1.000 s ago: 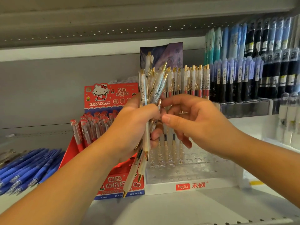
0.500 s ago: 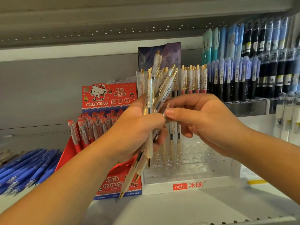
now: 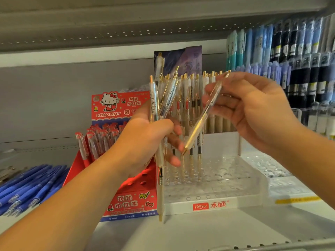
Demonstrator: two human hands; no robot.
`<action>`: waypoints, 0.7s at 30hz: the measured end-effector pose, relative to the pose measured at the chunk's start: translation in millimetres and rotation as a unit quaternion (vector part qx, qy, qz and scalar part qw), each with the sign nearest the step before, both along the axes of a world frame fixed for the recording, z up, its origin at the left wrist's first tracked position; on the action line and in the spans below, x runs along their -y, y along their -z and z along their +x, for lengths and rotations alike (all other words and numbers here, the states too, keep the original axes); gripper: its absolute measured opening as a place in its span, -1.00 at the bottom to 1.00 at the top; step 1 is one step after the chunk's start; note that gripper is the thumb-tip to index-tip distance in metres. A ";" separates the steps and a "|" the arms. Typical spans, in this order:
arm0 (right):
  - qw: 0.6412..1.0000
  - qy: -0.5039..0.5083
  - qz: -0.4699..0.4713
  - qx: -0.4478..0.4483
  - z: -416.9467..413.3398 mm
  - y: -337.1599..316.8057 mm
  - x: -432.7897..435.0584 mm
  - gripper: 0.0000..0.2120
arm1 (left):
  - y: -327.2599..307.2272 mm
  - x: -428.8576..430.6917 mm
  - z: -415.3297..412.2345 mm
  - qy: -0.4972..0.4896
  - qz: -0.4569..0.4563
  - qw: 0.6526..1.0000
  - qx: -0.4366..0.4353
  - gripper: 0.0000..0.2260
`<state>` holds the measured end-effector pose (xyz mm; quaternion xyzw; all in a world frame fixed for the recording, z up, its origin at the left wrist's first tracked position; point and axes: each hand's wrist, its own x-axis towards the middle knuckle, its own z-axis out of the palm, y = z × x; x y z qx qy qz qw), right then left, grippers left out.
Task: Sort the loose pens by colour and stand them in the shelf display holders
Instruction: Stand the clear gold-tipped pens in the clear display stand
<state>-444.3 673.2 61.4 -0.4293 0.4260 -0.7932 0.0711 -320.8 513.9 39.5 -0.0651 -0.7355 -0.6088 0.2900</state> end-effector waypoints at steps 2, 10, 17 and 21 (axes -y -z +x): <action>0.997 0.081 0.009 -0.014 -5.7 -2.9 -2.3 -0.95 | 0.7 0.6 -0.9 -0.014 -0.004 1.000 -0.014 -0.72; 0.929 0.269 0.205 -0.153 -11.8 7.7 4.6 -0.84 | -1.0 -0.6 -0.3 -0.008 0.032 0.999 -0.028 -0.77; 0.908 0.287 0.252 -0.169 -14.5 9.8 7.6 -0.88 | -2.9 -1.6 1.7 -0.006 0.035 0.999 -0.026 -0.77; 0.873 0.273 0.355 -0.193 -14.0 8.6 8.3 -0.86 | -2.1 -1.0 1.9 -0.011 0.038 0.999 -0.033 -0.78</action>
